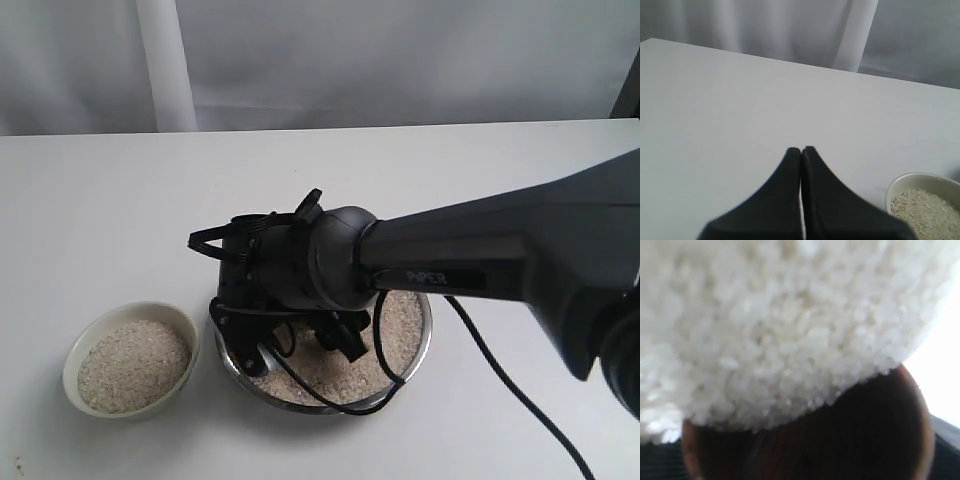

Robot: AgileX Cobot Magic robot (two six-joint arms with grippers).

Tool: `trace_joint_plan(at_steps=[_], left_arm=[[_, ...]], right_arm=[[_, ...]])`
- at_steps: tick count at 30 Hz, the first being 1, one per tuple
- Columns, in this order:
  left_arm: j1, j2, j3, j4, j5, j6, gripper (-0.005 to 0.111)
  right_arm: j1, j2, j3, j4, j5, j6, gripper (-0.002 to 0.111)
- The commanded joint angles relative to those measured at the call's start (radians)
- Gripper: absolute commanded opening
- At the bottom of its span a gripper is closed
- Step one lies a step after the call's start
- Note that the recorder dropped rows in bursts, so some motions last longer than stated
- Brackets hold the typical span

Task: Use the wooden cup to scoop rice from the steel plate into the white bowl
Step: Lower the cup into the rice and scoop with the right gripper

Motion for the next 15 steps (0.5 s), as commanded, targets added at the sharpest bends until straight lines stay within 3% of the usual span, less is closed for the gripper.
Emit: trace_joint_plan(at_steps=[1, 15], left_arm=[[-0.005, -0.002, -0.004, -0.006, -0.006, -0.002, 0.0], [-0.005, -0.002, -0.004, -0.006, -0.006, -0.002, 0.0]], right_arm=[[0.01, -0.007, -0.02, 0.056, -0.015, -0.042, 0.0], [0.006, -0.007, -0.02, 0.167, -0.012, -0.071, 0.0]])
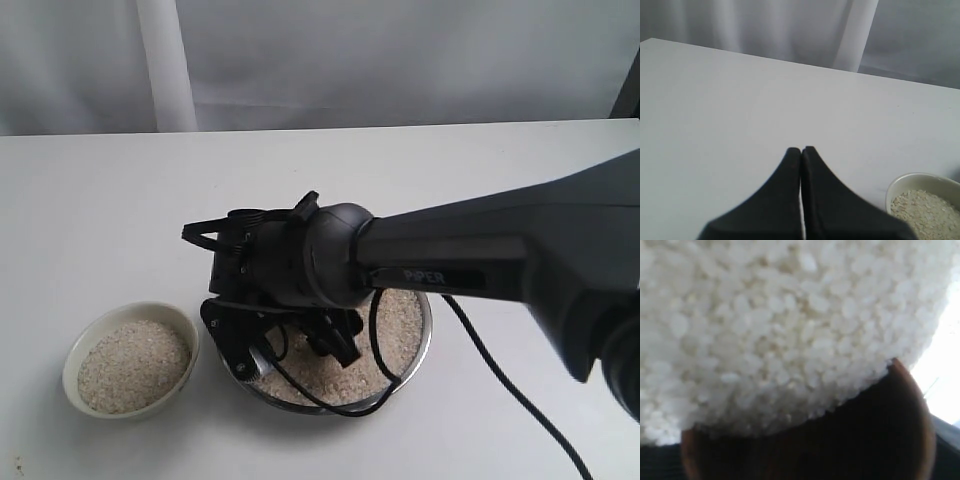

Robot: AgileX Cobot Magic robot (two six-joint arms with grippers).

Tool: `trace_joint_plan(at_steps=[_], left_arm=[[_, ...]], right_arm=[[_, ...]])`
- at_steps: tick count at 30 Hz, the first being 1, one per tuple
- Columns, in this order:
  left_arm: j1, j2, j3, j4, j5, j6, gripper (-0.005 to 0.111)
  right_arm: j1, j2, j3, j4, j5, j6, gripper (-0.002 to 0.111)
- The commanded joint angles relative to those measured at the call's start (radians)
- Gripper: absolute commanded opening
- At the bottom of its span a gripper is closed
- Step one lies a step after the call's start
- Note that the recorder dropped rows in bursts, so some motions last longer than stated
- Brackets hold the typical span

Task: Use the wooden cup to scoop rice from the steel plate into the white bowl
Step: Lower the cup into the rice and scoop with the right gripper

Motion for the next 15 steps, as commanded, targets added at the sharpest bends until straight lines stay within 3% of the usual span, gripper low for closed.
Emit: trace_joint_plan(at_steps=[1, 15], left_arm=[[-0.005, -0.002, -0.004, -0.006, -0.006, -0.002, 0.0], [-0.005, -0.002, -0.004, -0.006, -0.006, -0.002, 0.0]], right_arm=[[-0.002, -0.007, -0.006, 0.112, -0.007, -0.029, 0.0], [-0.059, -0.05, -0.006, 0.326, -0.014, -0.075, 0.0]])
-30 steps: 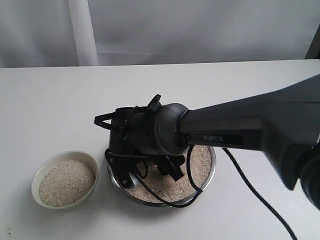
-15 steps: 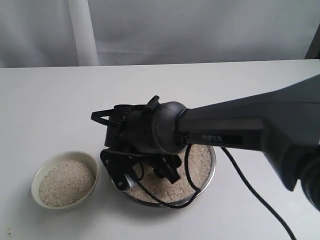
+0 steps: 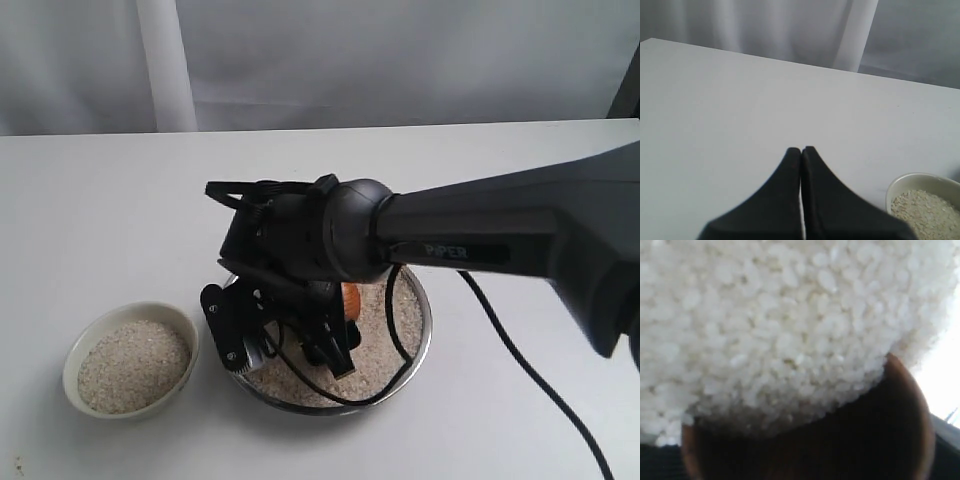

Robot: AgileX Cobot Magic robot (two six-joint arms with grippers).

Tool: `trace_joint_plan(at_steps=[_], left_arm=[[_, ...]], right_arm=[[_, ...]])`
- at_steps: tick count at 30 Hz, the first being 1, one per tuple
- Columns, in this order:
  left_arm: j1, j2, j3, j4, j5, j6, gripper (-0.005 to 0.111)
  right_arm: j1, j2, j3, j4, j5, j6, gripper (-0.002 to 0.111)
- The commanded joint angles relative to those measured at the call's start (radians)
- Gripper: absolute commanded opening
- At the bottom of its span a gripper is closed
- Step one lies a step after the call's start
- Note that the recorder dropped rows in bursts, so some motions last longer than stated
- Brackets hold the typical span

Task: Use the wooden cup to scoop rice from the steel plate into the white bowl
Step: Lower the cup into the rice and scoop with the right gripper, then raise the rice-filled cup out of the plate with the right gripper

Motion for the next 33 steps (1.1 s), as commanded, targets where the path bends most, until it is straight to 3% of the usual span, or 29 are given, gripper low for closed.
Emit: trace_joint_plan(at_steps=[1, 20, 33], left_arm=[[-0.005, -0.002, -0.004, -0.006, -0.006, -0.002, 0.0], [-0.005, -0.002, -0.004, -0.006, -0.006, -0.002, 0.0], [-0.005, -0.002, -0.004, -0.006, -0.006, -0.002, 0.0]], right_arm=[[-0.026, -0.024, 0.003, 0.136, -0.007, -0.039, 0.0], [-0.146, -0.045, 0.008, 0.498, -0.073, -0.203, 0.0], [-0.252, -0.298, 0.231, 0.72, -0.255, -0.346, 0.0]])
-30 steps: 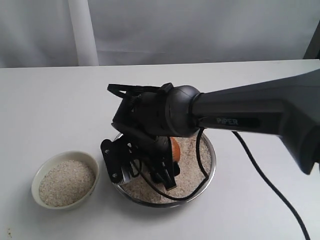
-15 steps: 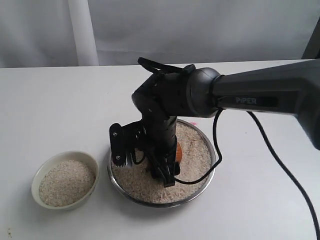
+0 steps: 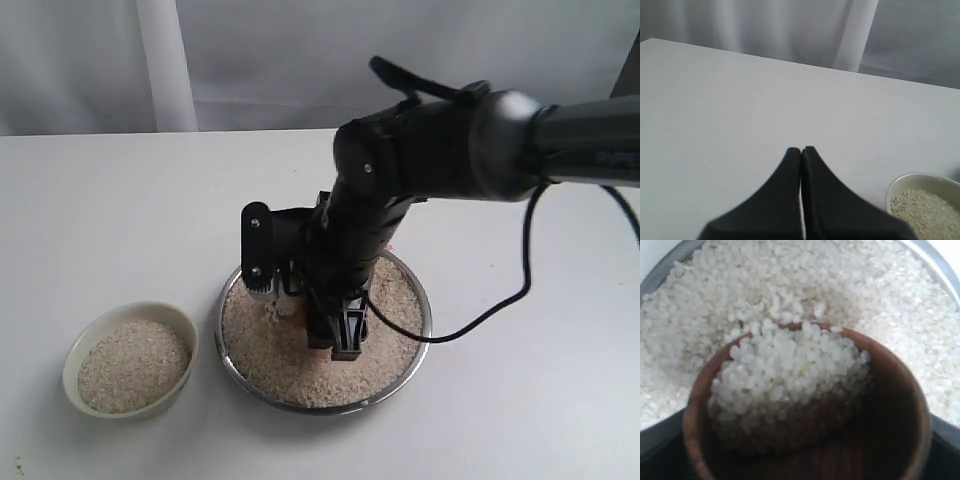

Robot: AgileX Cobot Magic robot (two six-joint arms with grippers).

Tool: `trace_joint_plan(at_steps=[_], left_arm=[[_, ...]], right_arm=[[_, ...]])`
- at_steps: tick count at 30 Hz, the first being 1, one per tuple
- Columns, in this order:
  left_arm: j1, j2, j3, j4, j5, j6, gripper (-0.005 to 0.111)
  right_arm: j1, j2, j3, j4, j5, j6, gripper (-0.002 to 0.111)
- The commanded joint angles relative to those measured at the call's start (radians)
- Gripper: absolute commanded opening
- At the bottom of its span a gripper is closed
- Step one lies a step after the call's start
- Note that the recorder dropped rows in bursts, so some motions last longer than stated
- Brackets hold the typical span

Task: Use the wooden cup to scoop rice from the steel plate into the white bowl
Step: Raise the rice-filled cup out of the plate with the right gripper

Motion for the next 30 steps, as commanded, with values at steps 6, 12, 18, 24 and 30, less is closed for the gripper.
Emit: trace_joint_plan(at_steps=[6, 12, 18, 24, 30], left_arm=[[-0.005, -0.002, -0.004, -0.006, -0.006, -0.002, 0.0], [-0.005, -0.002, -0.004, -0.006, -0.006, -0.002, 0.0], [-0.005, -0.002, -0.004, -0.006, -0.006, -0.002, 0.0], [-0.005, -0.002, -0.004, -0.006, -0.006, -0.002, 0.0], [-0.005, -0.002, -0.004, -0.006, -0.006, -0.002, 0.0]], right_arm=[[-0.095, -0.208, 0.248, 0.402, -0.256, -0.272, 0.0], [-0.111, -0.229, 0.373, 0.94, -0.398, -0.696, 0.0], [-0.111, -0.228, 0.386, 0.942, -0.41, -0.723, 0.0], [-0.103, -0.228, 0.386, 0.913, -0.456, -0.723, 0.0], [-0.046, -0.225, 0.336, 0.888, -0.515, -0.723, 0.0]])
